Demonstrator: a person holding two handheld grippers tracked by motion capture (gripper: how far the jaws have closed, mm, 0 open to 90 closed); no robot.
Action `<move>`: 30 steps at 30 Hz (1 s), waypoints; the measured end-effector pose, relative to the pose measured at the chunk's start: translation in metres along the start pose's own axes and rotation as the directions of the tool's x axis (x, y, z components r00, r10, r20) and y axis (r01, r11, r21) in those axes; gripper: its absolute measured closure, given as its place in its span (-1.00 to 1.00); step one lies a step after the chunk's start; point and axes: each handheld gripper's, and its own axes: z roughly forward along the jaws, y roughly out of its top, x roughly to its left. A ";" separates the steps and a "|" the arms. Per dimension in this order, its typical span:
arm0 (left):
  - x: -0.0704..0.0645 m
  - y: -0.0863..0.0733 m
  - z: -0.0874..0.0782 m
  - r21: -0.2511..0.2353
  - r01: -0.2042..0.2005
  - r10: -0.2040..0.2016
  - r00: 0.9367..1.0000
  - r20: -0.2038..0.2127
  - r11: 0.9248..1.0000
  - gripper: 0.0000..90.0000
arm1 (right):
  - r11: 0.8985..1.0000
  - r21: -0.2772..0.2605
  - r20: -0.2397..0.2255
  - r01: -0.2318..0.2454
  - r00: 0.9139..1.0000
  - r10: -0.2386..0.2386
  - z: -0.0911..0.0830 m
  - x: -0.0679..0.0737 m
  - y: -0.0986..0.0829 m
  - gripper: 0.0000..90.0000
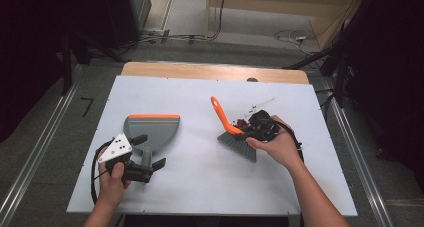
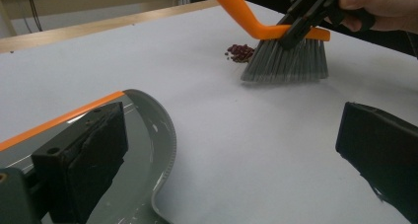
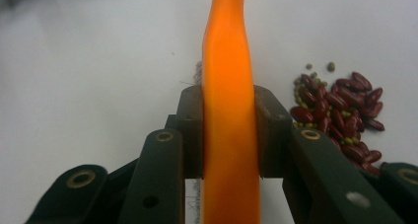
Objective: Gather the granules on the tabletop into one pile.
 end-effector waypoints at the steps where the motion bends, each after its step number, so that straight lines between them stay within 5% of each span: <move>1: 0.000 0.000 0.000 0.000 0.002 -0.002 1.000 -0.001 1.000 -1.00 | 1.000 0.007 0.013 -0.008 1.000 0.007 0.001 -0.002 -0.001 0.51; 3: 0.001 0.000 -0.001 -0.001 0.003 -0.003 1.000 -0.002 1.000 -1.00 | 1.000 -0.001 0.027 -0.030 0.999 0.030 0.000 -0.009 -0.002 0.51; 8: 0.002 0.000 0.000 -0.003 0.003 -0.003 1.000 0.000 1.000 -1.00 | 0.996 -0.060 0.146 -0.063 0.987 0.071 -0.014 -0.020 -0.007 0.52; 12: 0.001 0.000 0.001 0.002 0.000 0.000 1.000 -0.001 1.000 -1.00 | 0.988 -0.136 0.151 -0.067 0.985 0.088 -0.033 -0.022 -0.012 0.52; 30: 0.005 0.001 -0.012 -0.066 0.049 -0.049 0.999 0.002 0.997 -1.00 | 0.952 -0.262 0.144 -0.161 0.968 0.204 -0.085 -0.007 -0.074 0.52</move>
